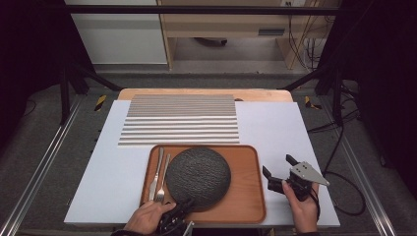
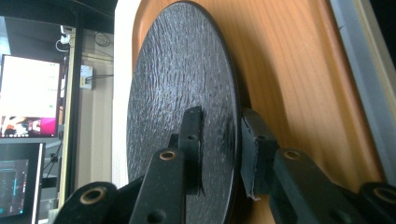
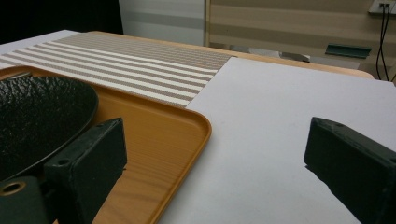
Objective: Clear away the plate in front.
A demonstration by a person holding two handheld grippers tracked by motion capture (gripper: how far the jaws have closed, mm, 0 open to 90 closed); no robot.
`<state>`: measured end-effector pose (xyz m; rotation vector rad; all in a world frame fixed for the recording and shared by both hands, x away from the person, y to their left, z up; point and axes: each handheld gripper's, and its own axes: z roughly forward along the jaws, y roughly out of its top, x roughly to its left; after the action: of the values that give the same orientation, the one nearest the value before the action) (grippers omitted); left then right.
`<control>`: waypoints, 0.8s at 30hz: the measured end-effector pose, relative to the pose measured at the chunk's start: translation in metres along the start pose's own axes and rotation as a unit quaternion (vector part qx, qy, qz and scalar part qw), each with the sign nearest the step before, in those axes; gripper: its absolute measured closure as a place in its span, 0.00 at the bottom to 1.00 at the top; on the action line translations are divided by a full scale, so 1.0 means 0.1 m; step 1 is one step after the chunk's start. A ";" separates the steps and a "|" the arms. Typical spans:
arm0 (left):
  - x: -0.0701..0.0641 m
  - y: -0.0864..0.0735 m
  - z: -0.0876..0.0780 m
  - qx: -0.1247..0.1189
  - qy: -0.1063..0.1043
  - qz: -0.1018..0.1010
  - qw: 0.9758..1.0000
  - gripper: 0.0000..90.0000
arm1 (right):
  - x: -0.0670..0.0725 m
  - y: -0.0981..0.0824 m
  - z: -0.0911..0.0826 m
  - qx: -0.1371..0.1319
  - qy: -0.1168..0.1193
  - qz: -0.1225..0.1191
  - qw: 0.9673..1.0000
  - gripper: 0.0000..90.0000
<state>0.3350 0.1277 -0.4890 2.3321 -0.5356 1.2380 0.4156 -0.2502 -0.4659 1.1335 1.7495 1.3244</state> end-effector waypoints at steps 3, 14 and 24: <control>-0.01 0.02 -0.04 -0.006 0.002 -0.001 1.000 0.80 | 0.00 0.00 0.00 0.001 0.000 0.000 1.000 0.06; 0.02 0.13 -0.22 -0.043 0.018 -0.020 0.999 0.79 | 0.01 0.00 0.00 0.001 0.000 0.000 1.000 0.06; 0.17 0.05 -0.25 -0.025 0.056 -0.080 0.995 0.72 | 0.00 0.00 0.00 0.001 0.000 0.001 1.000 0.06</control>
<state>0.3244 0.1352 -0.4611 2.2026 -0.3312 1.2557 0.4156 -0.2502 -0.4657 1.1361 1.7502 1.3237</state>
